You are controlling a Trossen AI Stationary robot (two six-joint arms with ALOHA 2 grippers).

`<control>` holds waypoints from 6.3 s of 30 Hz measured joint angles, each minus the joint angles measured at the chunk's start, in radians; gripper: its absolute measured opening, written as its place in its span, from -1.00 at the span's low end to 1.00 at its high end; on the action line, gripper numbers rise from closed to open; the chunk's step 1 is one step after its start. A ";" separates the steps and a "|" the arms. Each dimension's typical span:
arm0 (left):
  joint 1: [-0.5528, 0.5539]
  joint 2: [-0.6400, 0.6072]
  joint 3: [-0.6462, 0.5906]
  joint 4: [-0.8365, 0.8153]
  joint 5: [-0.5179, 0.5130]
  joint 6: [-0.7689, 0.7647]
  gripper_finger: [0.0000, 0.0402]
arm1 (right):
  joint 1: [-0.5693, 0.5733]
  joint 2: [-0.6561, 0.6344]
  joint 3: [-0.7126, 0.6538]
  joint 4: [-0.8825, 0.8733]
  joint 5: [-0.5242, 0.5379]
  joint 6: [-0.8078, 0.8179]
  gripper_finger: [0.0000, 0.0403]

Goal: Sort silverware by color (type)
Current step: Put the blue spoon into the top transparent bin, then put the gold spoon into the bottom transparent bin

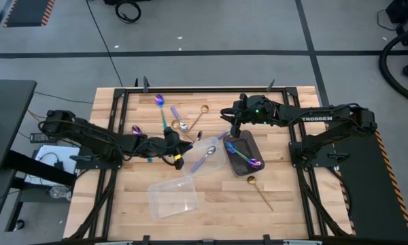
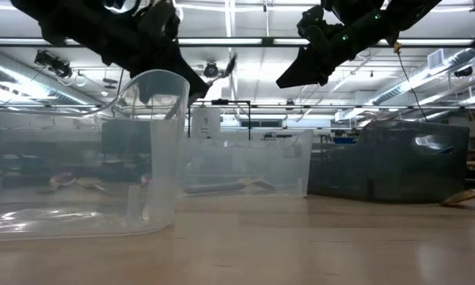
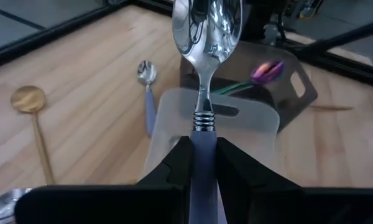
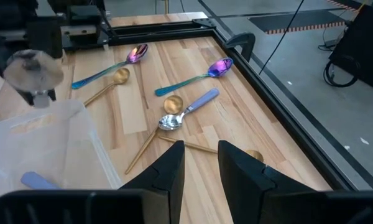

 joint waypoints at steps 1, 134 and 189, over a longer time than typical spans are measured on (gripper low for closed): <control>0.000 0.010 0.000 -0.007 -0.001 -0.003 -0.72 | 0.000 0.000 0.000 0.000 0.000 0.000 -0.47; -0.238 -0.073 0.050 -1.009 -0.243 -1.148 -0.30 | 0.016 0.000 0.000 0.011 -0.074 -0.102 -0.47; 0.080 0.266 0.122 -0.995 0.009 -1.197 -0.23 | 0.005 0.000 -0.059 0.046 -0.135 -0.192 -0.47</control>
